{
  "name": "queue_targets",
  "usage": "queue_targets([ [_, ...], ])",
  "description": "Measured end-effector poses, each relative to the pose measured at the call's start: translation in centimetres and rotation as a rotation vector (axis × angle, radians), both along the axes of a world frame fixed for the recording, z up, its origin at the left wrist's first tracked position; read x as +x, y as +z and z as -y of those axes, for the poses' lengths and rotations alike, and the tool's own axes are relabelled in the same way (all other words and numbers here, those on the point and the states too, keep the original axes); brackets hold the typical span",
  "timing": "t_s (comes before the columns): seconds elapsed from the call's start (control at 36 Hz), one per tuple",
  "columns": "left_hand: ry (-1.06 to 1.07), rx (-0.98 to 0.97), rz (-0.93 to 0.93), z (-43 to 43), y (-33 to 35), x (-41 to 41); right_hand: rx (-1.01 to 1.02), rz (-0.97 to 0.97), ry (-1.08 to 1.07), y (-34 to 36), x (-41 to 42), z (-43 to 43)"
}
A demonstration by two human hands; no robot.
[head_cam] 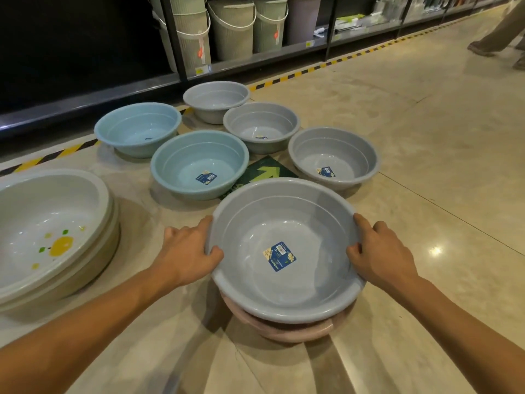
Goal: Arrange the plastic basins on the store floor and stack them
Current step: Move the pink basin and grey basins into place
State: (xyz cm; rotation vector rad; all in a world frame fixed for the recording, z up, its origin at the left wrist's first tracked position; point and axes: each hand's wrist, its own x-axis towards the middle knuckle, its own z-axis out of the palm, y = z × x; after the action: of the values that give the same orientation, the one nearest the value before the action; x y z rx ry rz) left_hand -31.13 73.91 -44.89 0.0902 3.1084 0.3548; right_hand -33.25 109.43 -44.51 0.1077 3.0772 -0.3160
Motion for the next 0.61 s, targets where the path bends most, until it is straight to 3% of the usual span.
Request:
queue_targets([
  [0.61,0.046,0.015,0.150,-2.0,-4.4,1.5,0.117,0.123,0.058,-5.5,0.7,-0.5],
])
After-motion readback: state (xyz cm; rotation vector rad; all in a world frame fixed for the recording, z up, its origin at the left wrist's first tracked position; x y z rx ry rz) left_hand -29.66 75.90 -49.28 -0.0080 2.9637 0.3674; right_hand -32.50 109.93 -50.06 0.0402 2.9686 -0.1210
